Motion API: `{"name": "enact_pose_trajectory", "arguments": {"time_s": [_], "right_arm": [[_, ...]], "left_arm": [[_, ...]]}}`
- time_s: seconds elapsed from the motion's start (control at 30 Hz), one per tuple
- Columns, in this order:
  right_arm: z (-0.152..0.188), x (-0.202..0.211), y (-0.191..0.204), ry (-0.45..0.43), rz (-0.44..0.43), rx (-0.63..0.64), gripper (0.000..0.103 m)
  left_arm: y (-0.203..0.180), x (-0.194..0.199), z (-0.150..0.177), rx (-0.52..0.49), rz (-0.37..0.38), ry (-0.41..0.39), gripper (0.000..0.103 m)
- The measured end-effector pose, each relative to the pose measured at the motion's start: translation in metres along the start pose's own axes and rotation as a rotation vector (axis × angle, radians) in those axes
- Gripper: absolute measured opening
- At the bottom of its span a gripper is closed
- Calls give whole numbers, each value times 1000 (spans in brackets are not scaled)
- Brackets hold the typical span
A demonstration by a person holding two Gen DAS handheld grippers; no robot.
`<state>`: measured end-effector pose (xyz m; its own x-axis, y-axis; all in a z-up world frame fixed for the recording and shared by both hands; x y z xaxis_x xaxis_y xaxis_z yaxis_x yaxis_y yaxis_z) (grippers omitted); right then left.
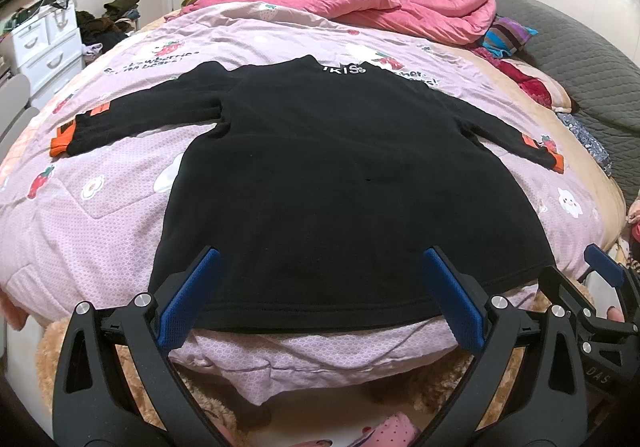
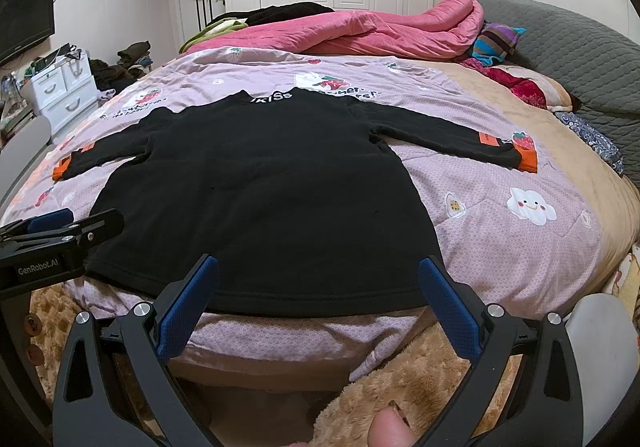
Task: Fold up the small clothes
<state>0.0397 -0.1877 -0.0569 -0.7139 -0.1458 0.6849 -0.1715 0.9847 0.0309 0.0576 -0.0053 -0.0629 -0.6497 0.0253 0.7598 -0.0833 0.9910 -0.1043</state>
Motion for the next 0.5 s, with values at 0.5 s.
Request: {"name": "enact_pose_trajectory", "arguments": {"time_s": [0.5], "right_arm": [[-9, -8, -2, 0, 4, -12, 99]], "left_arm": [[0, -6, -4, -3, -5, 19, 94]]}}
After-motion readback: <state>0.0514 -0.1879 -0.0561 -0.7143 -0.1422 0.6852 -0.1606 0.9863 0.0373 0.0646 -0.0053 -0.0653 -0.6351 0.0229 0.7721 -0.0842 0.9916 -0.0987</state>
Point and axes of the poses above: each gripper's, at about its wrist camera, not at the fingertips, and x roughly against the way its jaws point, y to its left, z to its underside, the point moved 9 cm from there along -x, roughly the way its jaws point, and after that the axes turned 2 degrees about y, right-handed, at the moved point
